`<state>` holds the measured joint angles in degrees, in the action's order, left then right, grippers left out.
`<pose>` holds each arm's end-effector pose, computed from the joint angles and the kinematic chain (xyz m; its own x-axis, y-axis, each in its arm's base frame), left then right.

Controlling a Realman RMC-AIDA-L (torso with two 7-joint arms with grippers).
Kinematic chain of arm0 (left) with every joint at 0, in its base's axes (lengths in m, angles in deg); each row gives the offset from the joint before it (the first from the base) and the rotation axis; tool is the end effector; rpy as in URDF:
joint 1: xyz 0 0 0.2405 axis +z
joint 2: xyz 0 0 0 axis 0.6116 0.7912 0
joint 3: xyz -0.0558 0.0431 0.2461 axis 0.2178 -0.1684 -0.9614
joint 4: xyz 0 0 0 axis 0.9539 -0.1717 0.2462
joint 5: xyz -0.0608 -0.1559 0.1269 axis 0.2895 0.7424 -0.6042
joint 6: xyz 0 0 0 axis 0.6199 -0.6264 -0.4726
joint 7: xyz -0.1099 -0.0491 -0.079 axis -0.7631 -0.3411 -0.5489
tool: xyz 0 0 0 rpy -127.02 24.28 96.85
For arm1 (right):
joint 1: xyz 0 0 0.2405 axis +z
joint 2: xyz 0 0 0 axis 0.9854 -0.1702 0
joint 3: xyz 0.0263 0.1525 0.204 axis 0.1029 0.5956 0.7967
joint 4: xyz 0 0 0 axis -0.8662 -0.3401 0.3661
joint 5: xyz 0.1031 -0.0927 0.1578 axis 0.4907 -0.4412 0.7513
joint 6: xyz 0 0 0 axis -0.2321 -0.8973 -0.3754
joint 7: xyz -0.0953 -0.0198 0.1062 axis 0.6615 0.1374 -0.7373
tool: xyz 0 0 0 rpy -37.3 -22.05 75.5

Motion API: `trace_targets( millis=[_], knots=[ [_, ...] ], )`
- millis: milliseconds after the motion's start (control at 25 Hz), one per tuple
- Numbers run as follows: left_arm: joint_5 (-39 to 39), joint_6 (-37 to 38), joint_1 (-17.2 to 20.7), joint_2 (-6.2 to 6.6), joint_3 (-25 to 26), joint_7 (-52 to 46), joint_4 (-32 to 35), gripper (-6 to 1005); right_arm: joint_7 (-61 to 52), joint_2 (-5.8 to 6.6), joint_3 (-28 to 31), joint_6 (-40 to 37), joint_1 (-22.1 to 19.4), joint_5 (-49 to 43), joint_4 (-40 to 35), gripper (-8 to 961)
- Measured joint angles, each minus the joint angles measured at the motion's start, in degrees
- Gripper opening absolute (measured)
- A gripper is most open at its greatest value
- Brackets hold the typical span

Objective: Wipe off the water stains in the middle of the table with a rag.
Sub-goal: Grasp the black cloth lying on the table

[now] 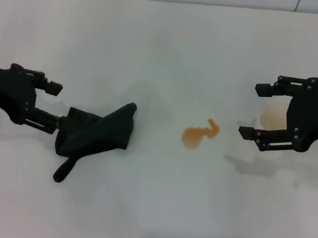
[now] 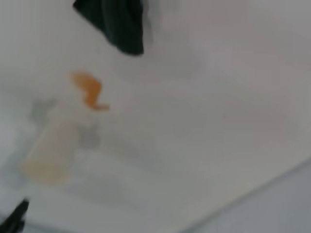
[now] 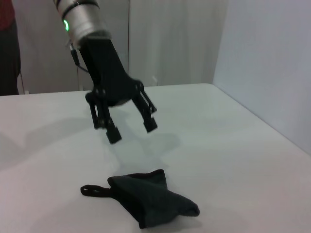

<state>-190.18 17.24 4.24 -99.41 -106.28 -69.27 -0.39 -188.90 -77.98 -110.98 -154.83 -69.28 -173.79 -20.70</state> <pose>-0.2563 0.3429 0.0606 0.9202 0.3845 0.0732 0.3914 -0.9023 -0.1808 0.1913 0.3005 0.0510 0.9679 -0.0649 -0.2428 -0.1477 -0.9285 -0.3406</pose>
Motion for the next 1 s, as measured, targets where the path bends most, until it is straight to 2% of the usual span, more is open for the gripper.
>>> trace_targets(
  millis=[240, 280, 520, 680, 1000],
  knots=[
    [-7.55, -2.03, -4.01, -1.32, -1.32, -0.66, -3.08, 825, -0.15, -0.06, -0.99, 0.65, 0.15, 0.69, 0.00, 842],
    [-8.71, -3.97, -4.56, -1.95, -2.89, -0.65, -4.10, 825, -0.14, -0.06, -1.19, 0.77, 0.15, 0.72, 0.00, 842],
    [-10.98, -11.61, -5.63, -3.20, -9.85, -1.43, -8.18, 824, 0.20, -0.06, -1.76, 0.89, 0.15, 1.05, 0.18, 842],
    [-11.01, -14.07, -5.96, -3.57, -11.63, -1.52, -8.89, 823, 0.32, -0.06, -2.06, 0.93, 0.15, 1.38, 0.22, 842],
    [-9.65, -14.89, -6.94, -3.54, -11.41, -1.76, -8.42, 821, 0.27, -0.06, -1.99, 0.82, -0.10, 1.46, 0.06, 842]
  ],
)
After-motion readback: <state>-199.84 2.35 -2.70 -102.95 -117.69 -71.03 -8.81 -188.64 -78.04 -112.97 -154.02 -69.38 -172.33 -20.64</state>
